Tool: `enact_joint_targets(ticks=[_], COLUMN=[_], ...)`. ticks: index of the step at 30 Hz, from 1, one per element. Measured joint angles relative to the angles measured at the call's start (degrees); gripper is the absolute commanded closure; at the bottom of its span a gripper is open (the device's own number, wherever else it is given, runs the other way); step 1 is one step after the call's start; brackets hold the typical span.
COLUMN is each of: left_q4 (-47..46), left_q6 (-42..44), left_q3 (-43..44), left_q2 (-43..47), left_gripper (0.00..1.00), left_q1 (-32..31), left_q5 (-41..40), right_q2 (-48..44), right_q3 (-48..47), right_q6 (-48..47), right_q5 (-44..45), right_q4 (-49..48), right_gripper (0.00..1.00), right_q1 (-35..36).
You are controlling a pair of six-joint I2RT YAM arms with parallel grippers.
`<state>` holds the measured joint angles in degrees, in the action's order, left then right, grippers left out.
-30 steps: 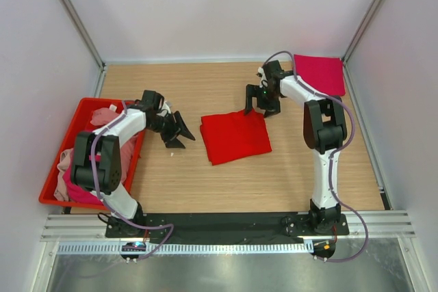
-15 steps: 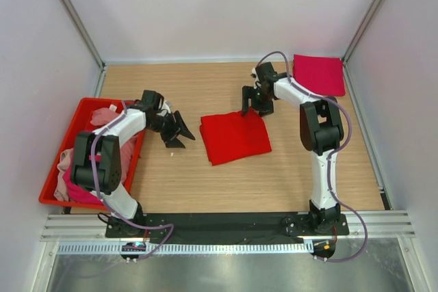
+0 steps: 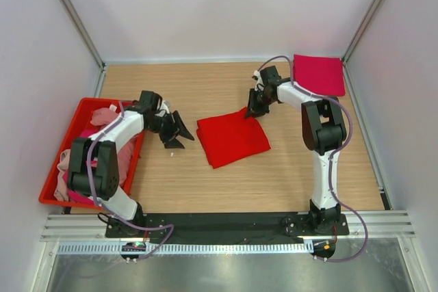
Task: Fold and stack the t-shirts
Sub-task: Neatly place the folded tshirt to the corner
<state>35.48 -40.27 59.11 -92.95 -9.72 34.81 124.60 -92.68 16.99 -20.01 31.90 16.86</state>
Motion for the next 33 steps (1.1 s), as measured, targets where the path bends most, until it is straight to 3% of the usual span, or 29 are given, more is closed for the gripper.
enact_joint_targets(ticks=[8,16,27,33], left_q4=[2.1,6.82,13.25,14.6], left_q6=[-0.02,-1.84,-8.98,-8.35], left_q3=[-1.68,-7.58,-13.97,-14.34], left_q2=[7.61,21.2,42.64,41.22], left_gripper=[0.44,0.44,0.41,0.41], left_q1=[0.0,0.0,-1.05,-1.05], left_q5=[-0.02,-0.04,-1.88,-3.28], right_q2=[-0.98,-4.15,-8.68,-9.09], right_q3=[2.1,4.63,6.19,2.51], right_q6=[0.68,-0.85,-1.75,-2.56], right_q5=[-13.4,-23.08,-25.86,-25.22], right_q4=[-0.98,2.56,2.49,4.63], right_gripper=[0.98,0.99,0.99,0.99], right_q1=[-5.16,-10.38,-14.62,-17.25])
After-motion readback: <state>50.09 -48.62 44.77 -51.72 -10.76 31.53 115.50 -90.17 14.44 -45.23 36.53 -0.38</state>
